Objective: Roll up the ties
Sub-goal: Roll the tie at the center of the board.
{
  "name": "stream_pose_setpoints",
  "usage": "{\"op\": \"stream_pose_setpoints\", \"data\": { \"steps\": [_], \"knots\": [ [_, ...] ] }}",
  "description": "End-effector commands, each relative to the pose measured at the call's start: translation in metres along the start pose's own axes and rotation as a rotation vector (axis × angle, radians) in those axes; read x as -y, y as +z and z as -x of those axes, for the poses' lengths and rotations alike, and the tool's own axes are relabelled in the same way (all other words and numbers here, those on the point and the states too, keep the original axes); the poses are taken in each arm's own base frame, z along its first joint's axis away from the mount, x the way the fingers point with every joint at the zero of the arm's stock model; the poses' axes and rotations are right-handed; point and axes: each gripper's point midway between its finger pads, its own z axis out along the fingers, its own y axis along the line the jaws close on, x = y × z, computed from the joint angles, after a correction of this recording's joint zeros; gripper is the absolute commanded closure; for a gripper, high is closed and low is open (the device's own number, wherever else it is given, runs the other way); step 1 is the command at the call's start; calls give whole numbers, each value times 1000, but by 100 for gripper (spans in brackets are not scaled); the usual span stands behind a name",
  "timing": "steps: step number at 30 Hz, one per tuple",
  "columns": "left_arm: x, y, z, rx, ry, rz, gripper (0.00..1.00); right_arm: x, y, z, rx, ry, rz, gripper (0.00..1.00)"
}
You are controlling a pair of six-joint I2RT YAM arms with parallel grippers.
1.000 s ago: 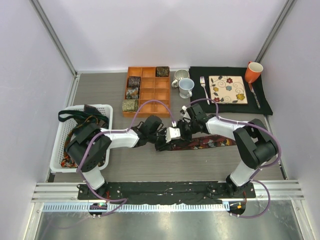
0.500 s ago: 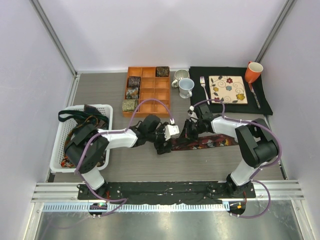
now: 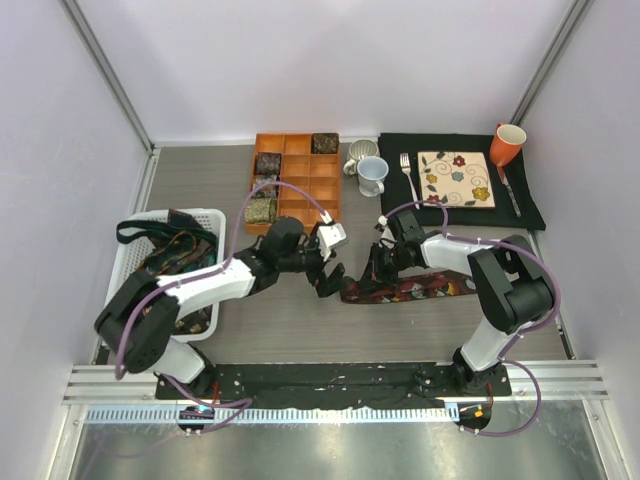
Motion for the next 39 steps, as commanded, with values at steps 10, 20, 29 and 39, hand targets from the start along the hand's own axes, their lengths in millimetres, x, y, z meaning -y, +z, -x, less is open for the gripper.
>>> {"op": "stream_pose_setpoints", "data": {
  "steps": [10,20,29,39],
  "knots": [
    [8,55,-46,-118,-100,-89,10,52,6,-25,-33,-34,-222,99],
    [10,69,-73,-189,-113,-96,25,47,9,-20,-26,-38,-200,99],
    [6,41,-124,-333,-55,-22,67,27,18,5,-1,-74,-161,99],
    [-4,30,-146,-381,-39,55,88,-16,-19,26,76,-34,-107,71]
  ]
}}
